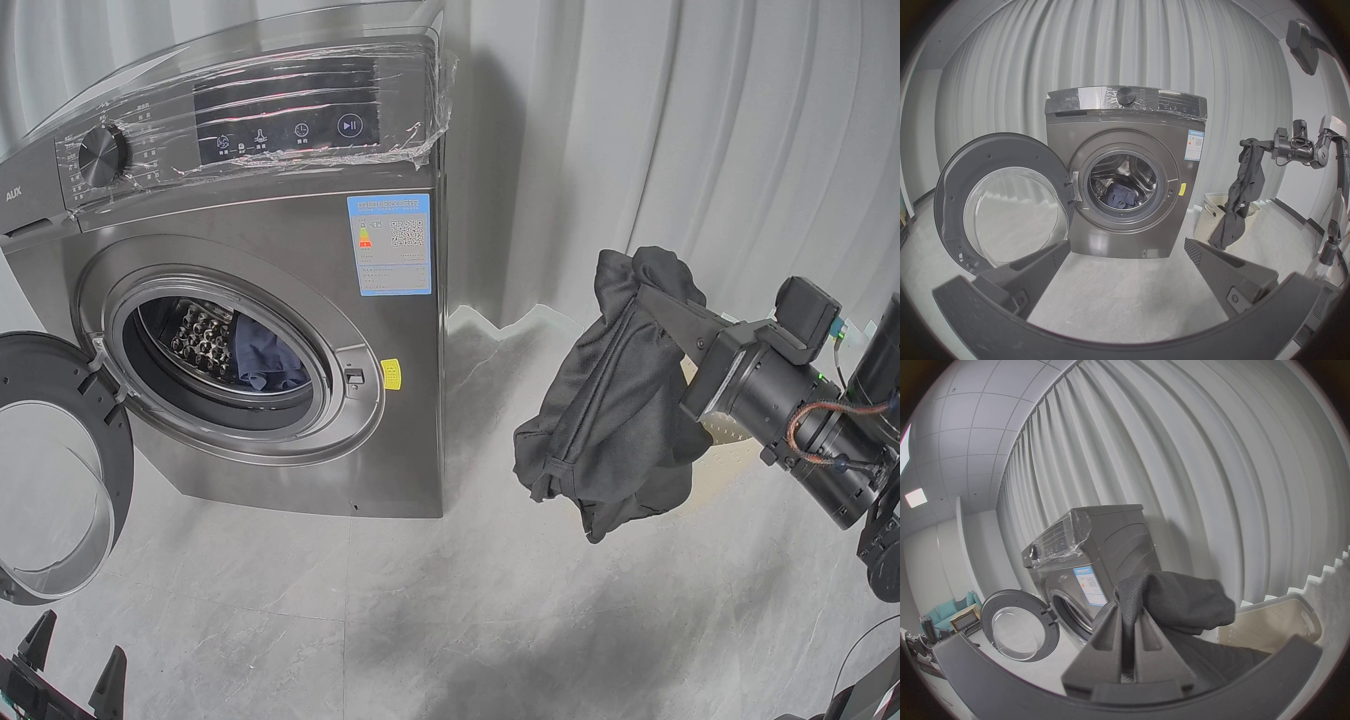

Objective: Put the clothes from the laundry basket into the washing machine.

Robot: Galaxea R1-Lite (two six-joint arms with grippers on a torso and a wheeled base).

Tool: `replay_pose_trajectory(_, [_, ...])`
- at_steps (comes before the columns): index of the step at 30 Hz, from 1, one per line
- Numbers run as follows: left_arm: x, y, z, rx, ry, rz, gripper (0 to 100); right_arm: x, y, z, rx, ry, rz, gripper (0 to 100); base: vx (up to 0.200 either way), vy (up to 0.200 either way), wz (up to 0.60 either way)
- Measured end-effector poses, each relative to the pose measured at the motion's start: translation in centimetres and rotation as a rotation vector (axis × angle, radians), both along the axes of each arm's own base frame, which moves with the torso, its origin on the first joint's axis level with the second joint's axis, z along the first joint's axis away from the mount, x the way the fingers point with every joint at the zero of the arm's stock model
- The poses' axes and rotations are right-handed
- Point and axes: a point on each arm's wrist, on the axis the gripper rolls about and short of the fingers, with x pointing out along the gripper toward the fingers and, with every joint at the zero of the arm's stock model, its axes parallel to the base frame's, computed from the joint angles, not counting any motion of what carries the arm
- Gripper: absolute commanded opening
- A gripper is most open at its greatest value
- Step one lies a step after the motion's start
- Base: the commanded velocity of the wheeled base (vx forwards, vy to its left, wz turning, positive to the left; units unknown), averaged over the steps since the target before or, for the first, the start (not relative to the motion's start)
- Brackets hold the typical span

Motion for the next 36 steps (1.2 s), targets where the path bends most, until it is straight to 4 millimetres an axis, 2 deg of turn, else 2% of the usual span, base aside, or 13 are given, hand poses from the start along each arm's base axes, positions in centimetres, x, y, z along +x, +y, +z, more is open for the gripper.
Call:
replay_pose_trajectory(9, [0.00,0.00,0.01,0.000,0.000,0.000,100,0.06,0.02,-0.13,-0.002,0.003,-0.002,0,-0.200,0.000,0.00])
replay_pose_trajectory(15, [0.00,0.00,0.01,-0.001,-0.001,0.002,100,0.07,0.09,-0.30,-0.007,0.010,-0.001,0,0.000,0.000,0.00])
replay_pose_trajectory(36, [0.00,0.00,0.01,-0.001,-0.001,0.000,100,0.18,0.18,-0.53,-0.012,0.017,0.001,0,0.000,0.200,0.00])
